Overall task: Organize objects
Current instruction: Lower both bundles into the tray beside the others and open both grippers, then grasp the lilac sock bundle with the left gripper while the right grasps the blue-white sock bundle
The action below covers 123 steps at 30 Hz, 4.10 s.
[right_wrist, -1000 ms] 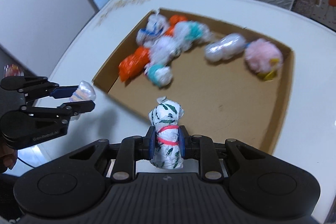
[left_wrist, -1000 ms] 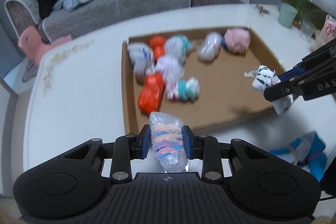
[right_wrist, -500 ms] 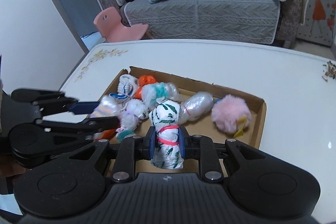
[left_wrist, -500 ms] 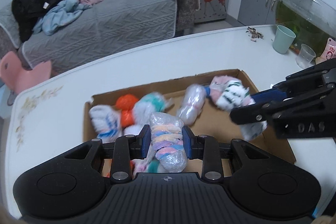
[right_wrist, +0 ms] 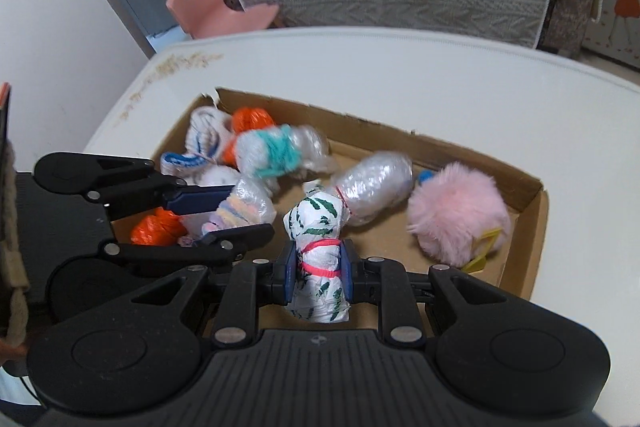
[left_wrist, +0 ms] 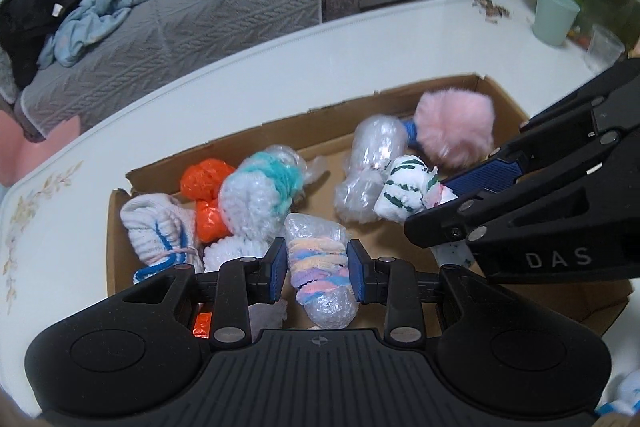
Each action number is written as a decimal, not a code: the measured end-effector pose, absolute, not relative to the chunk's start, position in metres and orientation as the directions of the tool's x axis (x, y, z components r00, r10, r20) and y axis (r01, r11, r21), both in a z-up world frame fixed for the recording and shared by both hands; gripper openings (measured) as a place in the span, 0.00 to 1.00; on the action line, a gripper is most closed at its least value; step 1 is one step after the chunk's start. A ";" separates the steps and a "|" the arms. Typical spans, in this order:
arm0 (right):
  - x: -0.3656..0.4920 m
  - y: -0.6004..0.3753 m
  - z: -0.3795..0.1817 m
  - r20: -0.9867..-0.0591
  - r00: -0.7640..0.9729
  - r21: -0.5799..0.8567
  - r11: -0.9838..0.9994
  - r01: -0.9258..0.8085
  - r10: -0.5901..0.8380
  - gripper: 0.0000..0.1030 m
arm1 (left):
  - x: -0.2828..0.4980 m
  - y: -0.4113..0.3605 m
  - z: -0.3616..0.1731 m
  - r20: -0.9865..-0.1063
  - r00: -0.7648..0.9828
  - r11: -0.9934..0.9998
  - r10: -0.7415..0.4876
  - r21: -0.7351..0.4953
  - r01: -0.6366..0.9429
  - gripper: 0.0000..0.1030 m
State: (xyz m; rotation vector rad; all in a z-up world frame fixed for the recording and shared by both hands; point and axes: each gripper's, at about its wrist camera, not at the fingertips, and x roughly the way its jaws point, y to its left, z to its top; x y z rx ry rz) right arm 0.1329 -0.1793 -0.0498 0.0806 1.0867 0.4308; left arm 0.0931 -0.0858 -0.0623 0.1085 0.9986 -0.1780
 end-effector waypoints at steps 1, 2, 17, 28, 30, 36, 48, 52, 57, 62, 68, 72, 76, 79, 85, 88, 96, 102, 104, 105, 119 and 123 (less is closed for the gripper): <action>0.132 -0.178 -0.051 -0.843 0.387 0.265 0.914 -0.307 0.374 0.19 | 0.093 -0.086 -0.064 -0.845 0.527 0.979 -0.094 0.018 0.204 0.37; 0.132 -0.176 -0.052 -0.845 0.384 0.260 0.913 -0.314 0.372 0.19 | 0.093 -0.086 -0.066 -0.847 0.523 0.978 -0.094 0.020 0.208 0.37; 0.137 -0.185 -0.067 -0.844 0.323 0.301 0.877 -0.375 0.428 0.19 | 0.097 -0.087 -0.084 -0.851 0.508 0.957 -0.130 0.026 0.288 0.38; 0.134 -0.186 -0.063 -0.848 0.323 0.291 0.879 -0.378 0.420 0.20 | 0.098 -0.088 -0.085 -0.845 0.513 0.943 -0.148 0.036 0.332 0.49; 0.134 -0.186 -0.064 -0.850 0.325 0.286 0.882 -0.375 0.414 0.22 | 0.099 -0.089 -0.086 -0.843 0.518 0.942 -0.144 0.043 0.333 0.51; 0.132 -0.190 -0.064 -0.851 0.322 0.291 0.882 -0.370 0.416 0.24 | 0.098 -0.088 -0.086 -0.842 0.520 0.938 -0.143 0.052 0.343 0.60; 0.129 -0.191 -0.056 -0.851 0.317 0.294 0.879 -0.375 0.420 0.31 | 0.092 -0.088 -0.076 -0.834 0.534 0.931 -0.141 0.072 0.358 0.67; 0.128 -0.191 -0.055 -0.852 0.316 0.291 0.879 -0.377 0.418 0.33 | 0.090 -0.088 -0.074 -0.831 0.539 0.932 -0.137 0.076 0.354 0.69; 0.127 -0.189 -0.055 -0.853 0.315 0.287 0.878 -0.383 0.416 0.33 | 0.088 -0.089 -0.072 -0.831 0.539 0.932 -0.137 0.077 0.355 0.70; 0.125 -0.191 -0.051 -0.849 0.324 0.287 0.879 -0.381 0.417 0.37 | 0.083 -0.086 -0.064 -0.826 0.546 0.935 -0.139 0.072 0.348 0.71; 0.110 -0.195 -0.037 -0.847 0.342 0.265 0.881 -0.392 0.407 0.41 | 0.064 -0.078 -0.040 -0.813 0.569 0.937 -0.124 0.094 0.337 0.75; 0.089 -0.206 -0.021 -0.837 0.362 0.260 0.880 -0.397 0.411 0.44 | 0.037 -0.061 -0.020 -0.803 0.585 0.949 -0.112 0.088 0.303 0.77; 0.064 -0.216 -0.005 -0.833 0.376 0.239 0.876 -0.419 0.407 0.52 | -0.001 -0.050 -0.003 -0.800 0.591 0.948 -0.105 0.099 0.302 0.80; 0.046 -0.224 0.003 -0.822 0.375 0.262 0.870 -0.419 0.428 0.54 | -0.032 -0.050 0.003 -0.809 0.575 0.937 -0.119 0.100 0.335 0.81; -0.007 -0.221 0.001 -0.828 0.304 0.275 0.813 -0.513 0.471 0.55 | -0.092 -0.062 0.001 -0.849 0.498 0.878 -0.178 0.091 0.469 0.83; -0.029 -0.215 -0.008 -0.843 0.243 0.280 0.778 -0.563 0.480 0.55 | -0.112 -0.066 -0.005 -0.866 0.447 0.860 -0.223 0.041 0.509 0.83; -0.053 -0.199 -0.032 -0.880 0.163 0.264 0.745 -0.613 0.446 0.55 | -0.122 -0.081 -0.037 -0.894 0.391 0.853 -0.218 0.020 0.521 0.84; -0.051 -0.189 -0.042 -0.893 0.159 0.231 0.732 -0.641 0.421 0.55 | -0.115 -0.089 -0.050 -0.901 0.365 0.850 -0.234 -0.007 0.526 0.84; -0.049 -0.188 -0.045 -0.894 0.150 0.238 0.730 -0.640 0.423 0.55 | -0.111 -0.090 -0.054 -0.902 0.360 0.856 -0.237 -0.019 0.516 0.84; -0.048 -0.187 -0.048 -0.897 0.145 0.237 0.730 -0.641 0.418 0.55 | -0.110 -0.091 -0.057 -0.905 0.353 0.855 -0.238 -0.023 0.517 0.84; -0.046 -0.173 -0.062 -0.926 0.115 0.190 0.708 -0.681 0.359 0.49 | -0.102 -0.098 -0.076 -0.904 0.364 0.854 -0.224 -0.002 0.521 0.69; -0.047 -0.171 -0.069 -0.941 0.095 0.174 0.706 -0.686 0.324 0.47 | -0.100 -0.097 -0.075 -0.901 0.366 0.854 -0.233 -0.010 0.520 0.62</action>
